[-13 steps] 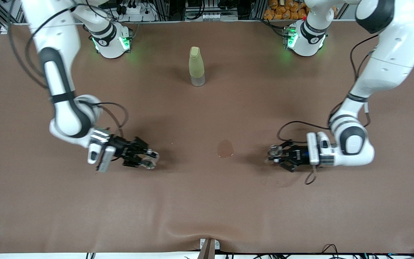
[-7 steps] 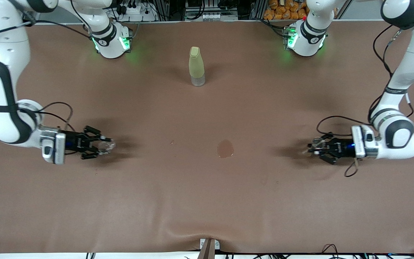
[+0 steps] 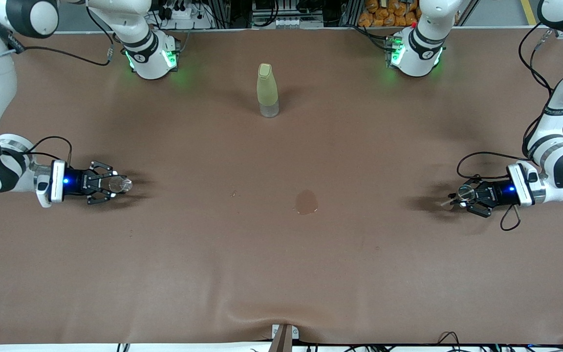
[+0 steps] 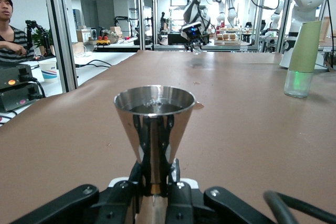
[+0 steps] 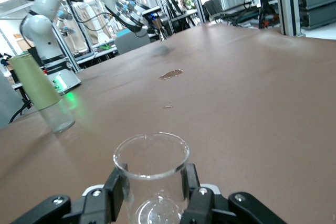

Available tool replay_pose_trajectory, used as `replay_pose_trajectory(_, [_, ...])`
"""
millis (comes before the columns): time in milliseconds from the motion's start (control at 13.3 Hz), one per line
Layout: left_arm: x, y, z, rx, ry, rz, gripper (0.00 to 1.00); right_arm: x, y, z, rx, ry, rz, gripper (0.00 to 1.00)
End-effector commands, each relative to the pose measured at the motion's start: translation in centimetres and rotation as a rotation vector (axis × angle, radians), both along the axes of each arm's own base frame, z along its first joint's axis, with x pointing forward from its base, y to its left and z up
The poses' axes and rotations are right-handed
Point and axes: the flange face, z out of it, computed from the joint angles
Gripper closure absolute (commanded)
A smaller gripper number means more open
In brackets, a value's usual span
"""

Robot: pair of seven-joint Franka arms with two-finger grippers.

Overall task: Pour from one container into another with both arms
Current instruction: 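Lower the beaker and open the right gripper while the left gripper lowers the jigger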

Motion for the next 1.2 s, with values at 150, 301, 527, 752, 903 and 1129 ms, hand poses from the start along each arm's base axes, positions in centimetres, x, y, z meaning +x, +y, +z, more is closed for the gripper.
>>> replay_pose_trajectory(150, [-1.2, 1.1, -2.6, -0.016, 0.038, 0.012, 1.00, -2.3, -2.6, -4.0, 0.038, -0.054, 0.032, 1.00])
replay_pose_trajectory(301, [-1.5, 1.9, -3.3, -0.007, 0.050, 0.029, 1.00, -2.6, -3.8, -3.8, 0.020, -0.054, 0.043, 0.99])
replay_pose_trajectory(527, [-1.8, 2.8, -3.8, 0.019, 0.061, 0.046, 1.00, -2.0, -4.6, -3.3, -0.011, -0.065, 0.077, 0.91])
replay_pose_trajectory(752, [-1.8, 3.1, -4.0, 0.035, 0.058, 0.056, 0.97, -2.8, -4.6, -4.7, -0.001, -0.043, 0.077, 0.80])
replay_pose_trajectory(903, [-2.0, 3.2, -4.5, 0.034, 0.062, 0.056, 0.96, -3.2, -4.5, -5.3, 0.004, -0.029, 0.083, 0.51])
replay_pose_trajectory(1129, [-2.1, 3.3, -4.8, 0.034, 0.069, 0.058, 0.96, -3.0, -4.2, -5.0, 0.018, -0.017, 0.086, 0.20])
